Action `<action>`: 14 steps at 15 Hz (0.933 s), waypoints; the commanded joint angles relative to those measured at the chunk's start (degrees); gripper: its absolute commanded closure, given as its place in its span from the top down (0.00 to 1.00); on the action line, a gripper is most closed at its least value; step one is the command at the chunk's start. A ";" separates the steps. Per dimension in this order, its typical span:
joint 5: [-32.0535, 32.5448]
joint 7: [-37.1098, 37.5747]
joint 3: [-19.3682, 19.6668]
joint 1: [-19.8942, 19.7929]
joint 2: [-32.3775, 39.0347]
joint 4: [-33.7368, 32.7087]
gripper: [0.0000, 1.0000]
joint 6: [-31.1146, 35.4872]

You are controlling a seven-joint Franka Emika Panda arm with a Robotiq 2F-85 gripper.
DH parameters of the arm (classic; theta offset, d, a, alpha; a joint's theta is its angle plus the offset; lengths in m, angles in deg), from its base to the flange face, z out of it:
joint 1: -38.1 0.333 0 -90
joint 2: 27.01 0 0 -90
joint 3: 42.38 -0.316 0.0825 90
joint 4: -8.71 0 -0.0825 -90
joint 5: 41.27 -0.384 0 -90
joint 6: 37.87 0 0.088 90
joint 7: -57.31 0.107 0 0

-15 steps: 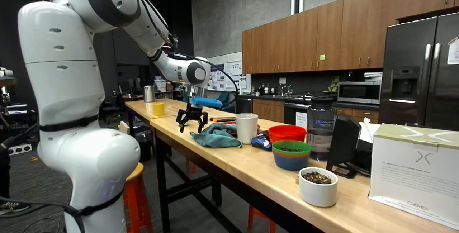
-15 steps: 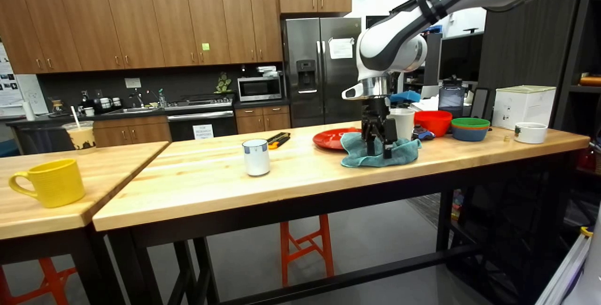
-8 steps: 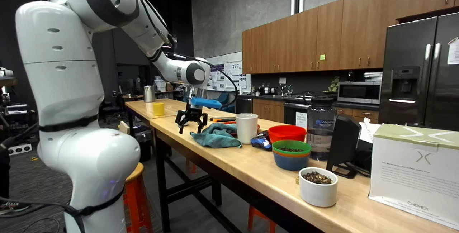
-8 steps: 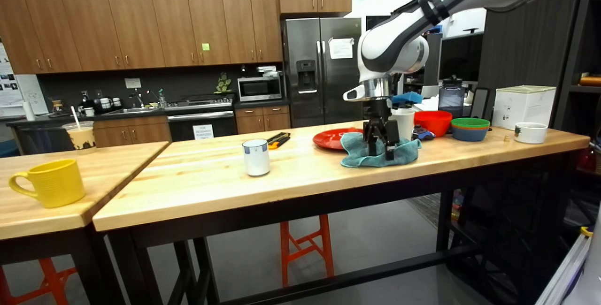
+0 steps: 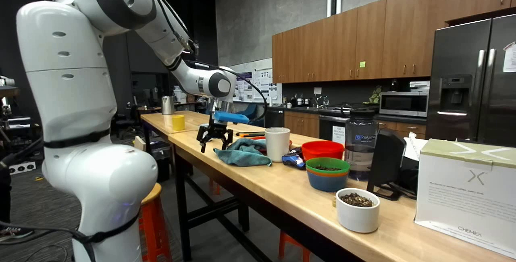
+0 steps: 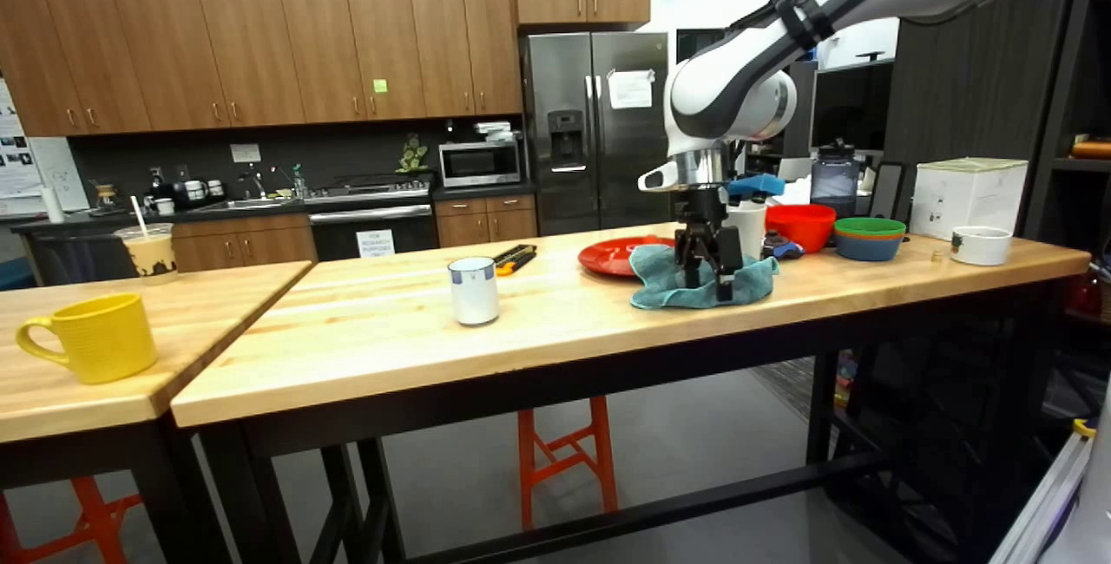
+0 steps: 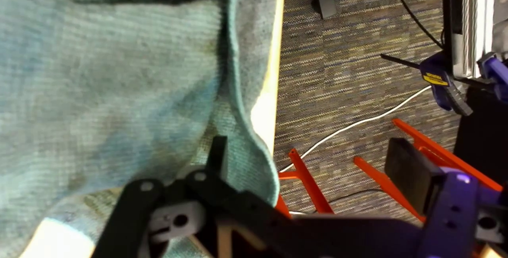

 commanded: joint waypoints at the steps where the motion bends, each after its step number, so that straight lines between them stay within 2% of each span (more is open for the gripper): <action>1: -0.68 -1.04 0.64 -0.47 -2.09 1.79 1.00 0.95; 14: -0.36 -1.12 1.06 -0.35 -2.61 2.37 1.00 1.22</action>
